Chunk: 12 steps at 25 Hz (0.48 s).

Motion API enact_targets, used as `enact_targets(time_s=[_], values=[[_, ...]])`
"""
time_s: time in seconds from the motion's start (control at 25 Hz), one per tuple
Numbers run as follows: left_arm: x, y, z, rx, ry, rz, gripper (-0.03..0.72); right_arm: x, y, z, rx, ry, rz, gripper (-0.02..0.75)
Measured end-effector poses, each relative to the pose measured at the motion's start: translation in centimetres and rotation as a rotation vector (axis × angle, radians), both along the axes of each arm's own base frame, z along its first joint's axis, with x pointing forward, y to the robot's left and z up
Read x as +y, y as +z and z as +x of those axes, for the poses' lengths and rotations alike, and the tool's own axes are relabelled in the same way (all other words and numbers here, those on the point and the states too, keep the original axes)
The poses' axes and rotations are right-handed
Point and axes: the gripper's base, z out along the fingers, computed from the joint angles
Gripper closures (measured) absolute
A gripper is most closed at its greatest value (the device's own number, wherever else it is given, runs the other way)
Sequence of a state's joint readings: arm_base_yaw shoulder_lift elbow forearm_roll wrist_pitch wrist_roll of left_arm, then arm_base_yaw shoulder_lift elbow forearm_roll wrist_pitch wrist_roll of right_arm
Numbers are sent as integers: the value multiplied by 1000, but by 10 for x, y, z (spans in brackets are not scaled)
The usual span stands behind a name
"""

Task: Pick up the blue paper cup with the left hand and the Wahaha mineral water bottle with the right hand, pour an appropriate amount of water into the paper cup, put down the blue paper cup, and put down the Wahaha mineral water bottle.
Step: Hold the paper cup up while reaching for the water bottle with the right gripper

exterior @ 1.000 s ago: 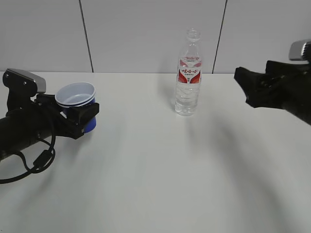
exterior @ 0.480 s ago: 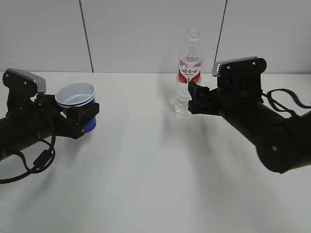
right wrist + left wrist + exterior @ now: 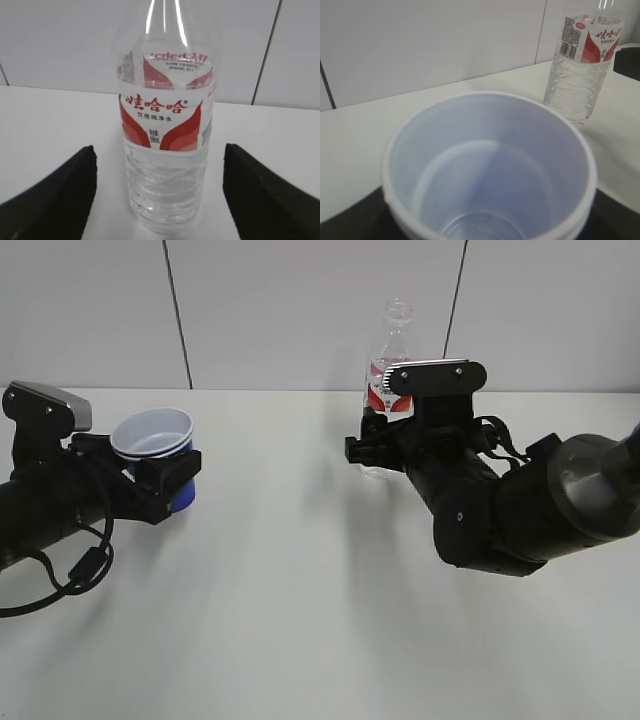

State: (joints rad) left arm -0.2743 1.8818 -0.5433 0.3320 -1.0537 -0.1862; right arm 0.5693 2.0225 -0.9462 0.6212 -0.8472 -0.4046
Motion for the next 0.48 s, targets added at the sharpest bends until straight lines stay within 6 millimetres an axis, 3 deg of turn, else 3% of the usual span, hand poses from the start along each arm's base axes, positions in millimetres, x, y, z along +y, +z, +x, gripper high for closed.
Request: enact_targets(time_s=[0.2, 0.48], values=[[0, 0, 0, 0, 3, -1, 148, 0, 0, 1, -7, -8, 3, 145], [0, 0, 0, 1, 7, -2, 148, -3, -2, 3, -5, -14, 9, 64]])
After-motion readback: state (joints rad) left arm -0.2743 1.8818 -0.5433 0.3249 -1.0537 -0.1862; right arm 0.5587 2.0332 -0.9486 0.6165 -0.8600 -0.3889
